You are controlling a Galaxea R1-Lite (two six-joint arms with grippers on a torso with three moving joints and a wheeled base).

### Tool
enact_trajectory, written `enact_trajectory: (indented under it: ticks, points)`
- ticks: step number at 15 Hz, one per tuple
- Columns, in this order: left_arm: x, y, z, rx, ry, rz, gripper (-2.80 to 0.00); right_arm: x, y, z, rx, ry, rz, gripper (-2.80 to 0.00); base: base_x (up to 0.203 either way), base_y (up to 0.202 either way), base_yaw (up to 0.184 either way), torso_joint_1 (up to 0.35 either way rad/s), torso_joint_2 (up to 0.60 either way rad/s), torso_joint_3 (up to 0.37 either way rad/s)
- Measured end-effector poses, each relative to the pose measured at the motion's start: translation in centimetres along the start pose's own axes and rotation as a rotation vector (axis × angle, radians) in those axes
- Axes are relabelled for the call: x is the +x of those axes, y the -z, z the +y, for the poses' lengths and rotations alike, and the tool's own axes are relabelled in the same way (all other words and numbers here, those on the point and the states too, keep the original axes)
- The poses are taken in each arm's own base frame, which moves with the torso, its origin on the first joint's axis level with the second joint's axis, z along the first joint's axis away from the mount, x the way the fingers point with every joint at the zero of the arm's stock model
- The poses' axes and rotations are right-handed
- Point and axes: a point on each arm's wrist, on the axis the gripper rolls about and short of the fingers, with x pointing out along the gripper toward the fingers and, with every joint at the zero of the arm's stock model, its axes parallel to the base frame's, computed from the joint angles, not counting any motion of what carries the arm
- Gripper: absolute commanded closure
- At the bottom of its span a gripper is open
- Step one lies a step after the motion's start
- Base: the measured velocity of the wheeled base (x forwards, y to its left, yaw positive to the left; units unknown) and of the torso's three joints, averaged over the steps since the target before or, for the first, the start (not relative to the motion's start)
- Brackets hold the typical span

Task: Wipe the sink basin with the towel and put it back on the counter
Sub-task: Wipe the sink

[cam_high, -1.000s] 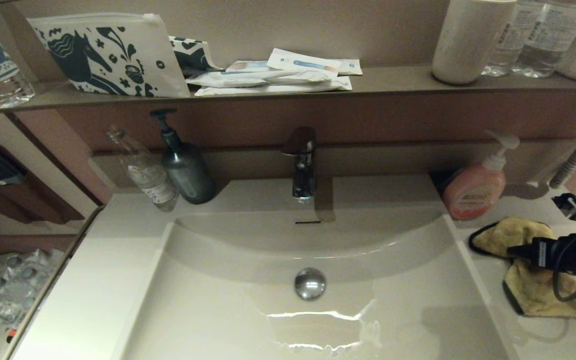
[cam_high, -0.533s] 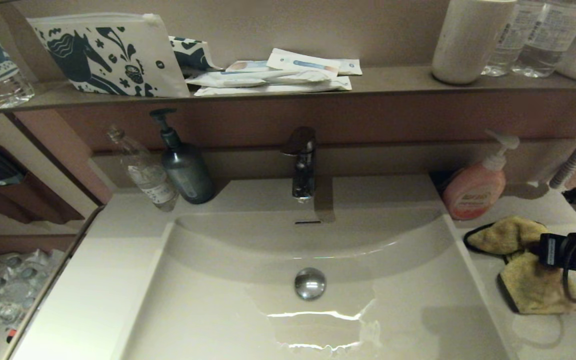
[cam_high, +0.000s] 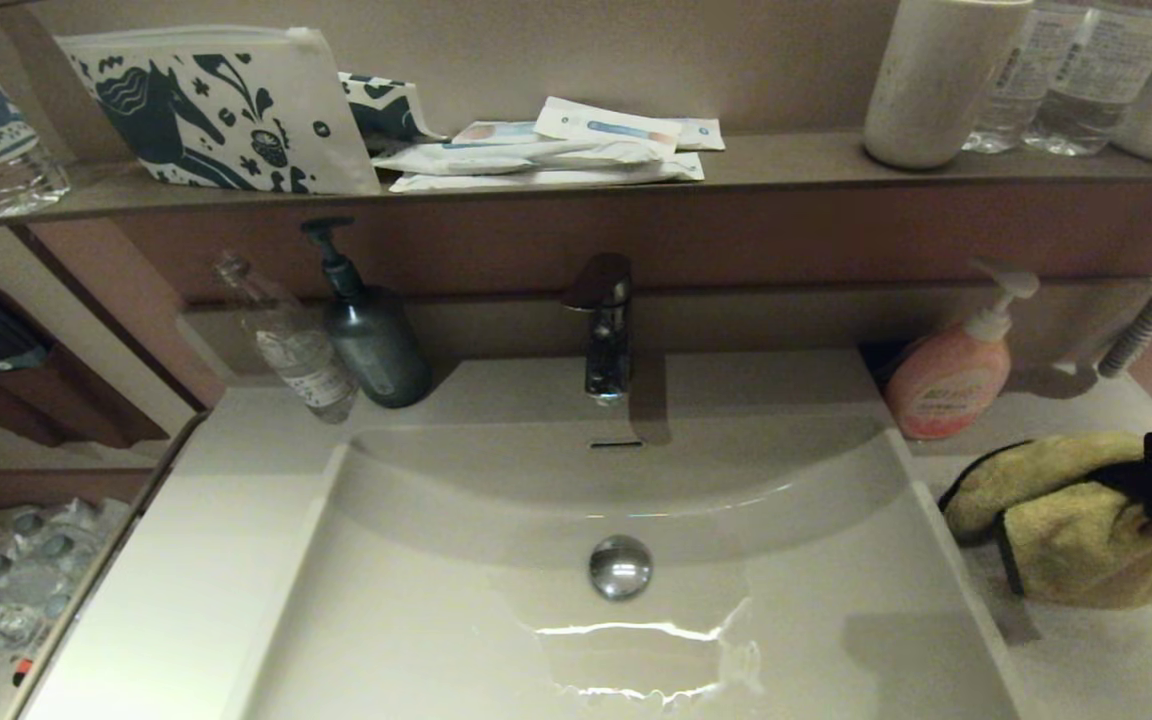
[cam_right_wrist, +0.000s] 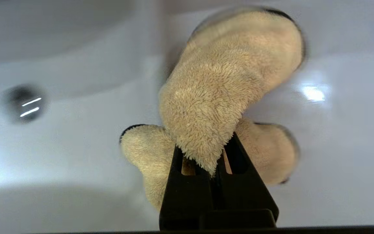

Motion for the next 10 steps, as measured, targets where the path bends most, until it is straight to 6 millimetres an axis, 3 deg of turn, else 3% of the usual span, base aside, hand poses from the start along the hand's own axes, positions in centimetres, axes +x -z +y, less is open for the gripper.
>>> enact_trajectory:
  ticks: [3,5,7,10]
  points:
    - [0.0,0.0,0.0,0.000,0.000,0.000,0.00,-3.0,-0.3,4.5,-0.047,-0.078,0.001,0.00,0.000,0.000,0.000,0.000,0.00,0.000]
    - [0.0,0.0,0.0,0.001,0.000,0.000,0.00,-3.8,0.0,7.3,-0.068,-0.101,0.002,0.00,0.000,0.000,0.000,0.000,0.00,0.000]
    - [0.0,0.0,0.0,0.001,0.000,0.000,0.00,-3.5,0.6,10.5,-0.047,-0.106,0.016,0.00,0.000,0.000,0.000,0.000,0.00,0.000]
    - [0.0,0.0,0.0,0.000,0.000,0.000,0.00,-0.7,2.1,14.3,0.059,-0.048,0.084,0.00,0.000,0.000,0.000,0.000,0.00,0.000]
